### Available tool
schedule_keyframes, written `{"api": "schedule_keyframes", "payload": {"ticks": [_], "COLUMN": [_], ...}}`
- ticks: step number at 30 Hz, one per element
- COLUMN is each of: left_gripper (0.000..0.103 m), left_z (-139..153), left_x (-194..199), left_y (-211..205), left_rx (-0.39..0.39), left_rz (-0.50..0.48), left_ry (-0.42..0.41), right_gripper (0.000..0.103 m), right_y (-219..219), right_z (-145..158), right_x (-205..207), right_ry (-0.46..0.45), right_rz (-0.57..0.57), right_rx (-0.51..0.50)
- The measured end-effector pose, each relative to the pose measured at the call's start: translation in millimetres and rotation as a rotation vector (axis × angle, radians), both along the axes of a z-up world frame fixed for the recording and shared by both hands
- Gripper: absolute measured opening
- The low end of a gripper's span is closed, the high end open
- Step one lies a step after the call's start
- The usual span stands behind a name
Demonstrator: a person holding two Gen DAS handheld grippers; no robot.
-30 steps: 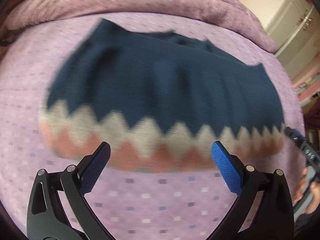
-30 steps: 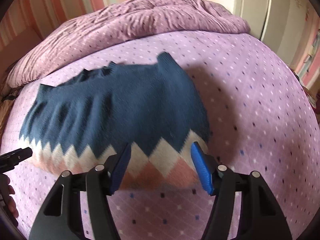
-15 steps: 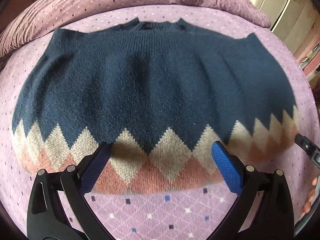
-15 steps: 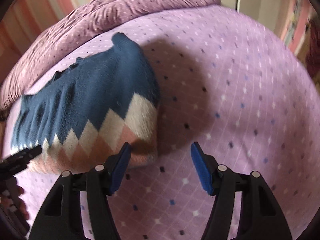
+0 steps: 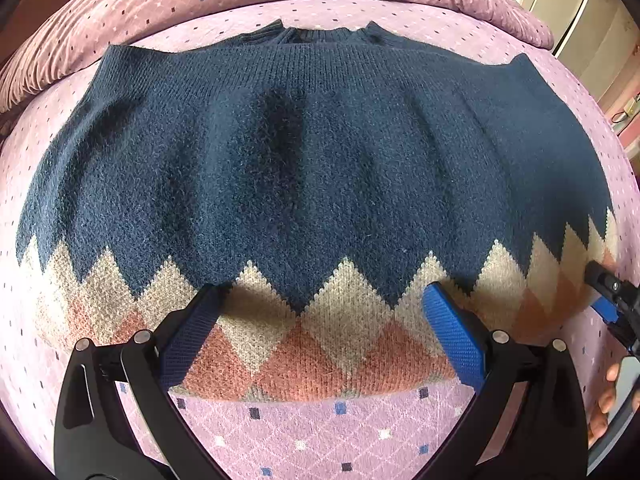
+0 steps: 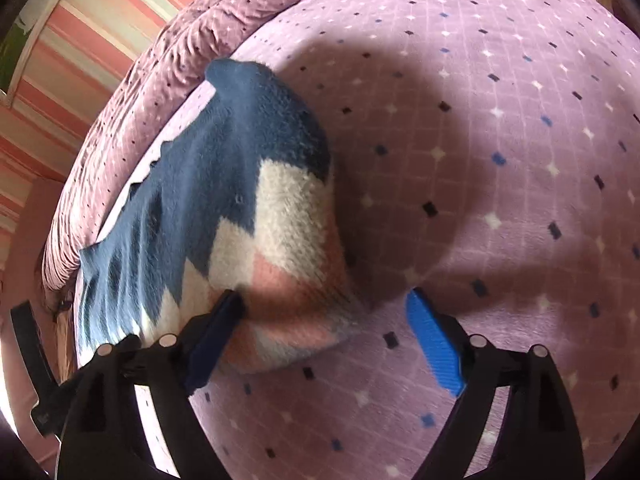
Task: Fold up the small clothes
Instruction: 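Grasp the side end of the folded sweater with the right gripper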
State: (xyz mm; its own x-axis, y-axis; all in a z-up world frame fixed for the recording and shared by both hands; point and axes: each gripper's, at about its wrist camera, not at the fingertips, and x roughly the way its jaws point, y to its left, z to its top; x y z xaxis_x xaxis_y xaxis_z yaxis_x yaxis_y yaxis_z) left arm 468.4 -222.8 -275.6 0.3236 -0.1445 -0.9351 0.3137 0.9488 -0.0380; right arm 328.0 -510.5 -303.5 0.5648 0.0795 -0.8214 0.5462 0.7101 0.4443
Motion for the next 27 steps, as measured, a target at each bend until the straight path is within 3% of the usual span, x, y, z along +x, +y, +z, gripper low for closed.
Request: {"api": "schedule_keyframes", "payload": {"ticks": [4,9,11,16,24,25,27], "left_gripper": [0.1,0.1,0.1,0.1,0.1,0.1,0.1], "left_z": [1.2,0.3,-1.3,-2.9,-5.1,-5.7,-7.4], "left_x": [0.9,3.1,2.8,1.5,2.7,2.5,2.2], "left_y": [7.3,12.5,10.9,10.7,11.3,11.7,11.3], "left_rx": [0.007,0.006,0.018,0.033,0.038,0.038,0.042], "left_rz": [-0.005,0.002,-0.004,-0.013,-0.008,-0.008,-0.012], "left_ry": [-0.007,0.002,-0.001,-0.008,-0.012,-0.013,-0.015], "right_gripper": [0.087,0.084,0.069,0.054,0.058,0.055,0.039], "right_y": [8.0,17.5,21.2,23.7,17.2,18.1,23.1], "right_z": [-1.1,-4.1,-2.8,3.7,-3.1,-2.2,2.6], "right_x": [14.2,30.8,34.0,37.2,48.0,48.4,46.0], "right_ry": [-0.03,-0.001,0.0,0.005,0.044,0.039,0.024], "right_rz": [0.027,0.012,0.017,0.03,0.024,0.026,0.049], "right_rx": [0.039,-0.011,-0.03,-0.06,-0.047,-0.054,-0.08]}}
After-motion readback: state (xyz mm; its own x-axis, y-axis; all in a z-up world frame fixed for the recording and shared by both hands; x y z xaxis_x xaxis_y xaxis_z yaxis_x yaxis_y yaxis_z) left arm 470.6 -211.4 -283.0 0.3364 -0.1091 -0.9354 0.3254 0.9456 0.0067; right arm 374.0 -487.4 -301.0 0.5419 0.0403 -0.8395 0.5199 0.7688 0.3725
